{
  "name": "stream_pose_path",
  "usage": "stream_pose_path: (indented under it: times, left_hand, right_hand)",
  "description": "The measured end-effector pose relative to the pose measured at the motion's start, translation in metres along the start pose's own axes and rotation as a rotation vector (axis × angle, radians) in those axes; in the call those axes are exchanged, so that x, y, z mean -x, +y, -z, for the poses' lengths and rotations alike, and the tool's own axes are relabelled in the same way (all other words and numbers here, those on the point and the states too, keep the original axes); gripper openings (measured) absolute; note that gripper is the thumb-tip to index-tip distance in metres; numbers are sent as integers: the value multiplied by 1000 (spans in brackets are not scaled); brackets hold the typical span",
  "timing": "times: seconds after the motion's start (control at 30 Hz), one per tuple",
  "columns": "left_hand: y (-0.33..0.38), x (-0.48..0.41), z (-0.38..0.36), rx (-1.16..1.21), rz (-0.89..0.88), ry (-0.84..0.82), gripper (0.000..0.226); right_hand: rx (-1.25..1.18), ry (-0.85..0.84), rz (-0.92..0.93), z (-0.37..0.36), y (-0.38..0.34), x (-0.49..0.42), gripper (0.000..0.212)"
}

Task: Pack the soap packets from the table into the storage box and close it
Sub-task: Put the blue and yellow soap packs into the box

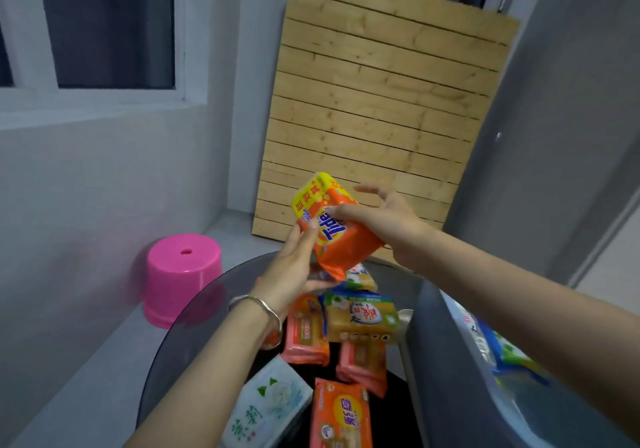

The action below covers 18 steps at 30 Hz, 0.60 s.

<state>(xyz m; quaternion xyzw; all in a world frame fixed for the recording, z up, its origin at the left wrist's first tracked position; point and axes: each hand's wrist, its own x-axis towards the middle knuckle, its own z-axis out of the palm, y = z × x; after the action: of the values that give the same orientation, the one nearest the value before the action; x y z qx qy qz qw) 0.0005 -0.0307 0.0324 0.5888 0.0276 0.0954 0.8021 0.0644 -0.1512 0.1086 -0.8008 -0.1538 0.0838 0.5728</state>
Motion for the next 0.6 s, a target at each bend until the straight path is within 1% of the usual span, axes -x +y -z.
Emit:
stream_pose_path:
  times: [0.07, 0.1, 0.17, 0.27, 0.3, 0.37, 0.4, 0.47, 0.5, 0.53, 0.6]
  left_hand:
    - [6, 10, -23, -1, -11, -40, 20]
    - [9, 15, -36, 0, -11, -60, 20]
    - [12, 23, -59, -21, -2, -95, 37]
    - [16, 31, -93, -28, 54, -171, 66]
    - [16, 33, -102, -33, 71, -207, 71]
    - [17, 38, -121, -65, 97, -265, 66]
    - [17, 39, -129, -82, 100, -292, 59]
    - [17, 40, -147, -114, 115, -363, 44]
    - [16, 40, -154, -138, 116, -390, 43]
    - [15, 41, -161, -181, 105, -409, 48]
    - [13, 42, -173, -284, 74, -434, 61]
  right_hand:
    - [33, 2, 8, 22, -3, 21, 68]
    - [61, 5, 16, 35, -5, 31, 69]
    - [109, 1, 23, 60, -9, 46, 69]
    - [172, -39, 23, 100, -16, 68, 58]
    - [182, -55, 19, 112, -17, 73, 56]
    - [204, -61, -1, 136, -16, 81, 58]
    - [208, -73, -23, 147, -15, 83, 57]
    - [203, -155, -96, 168, -12, 87, 58]
    - [201, -209, -140, 178, -9, 88, 61]
    - [194, -248, -177, 187, -5, 89, 63]
    - [186, -295, -195, 202, 2, 93, 58]
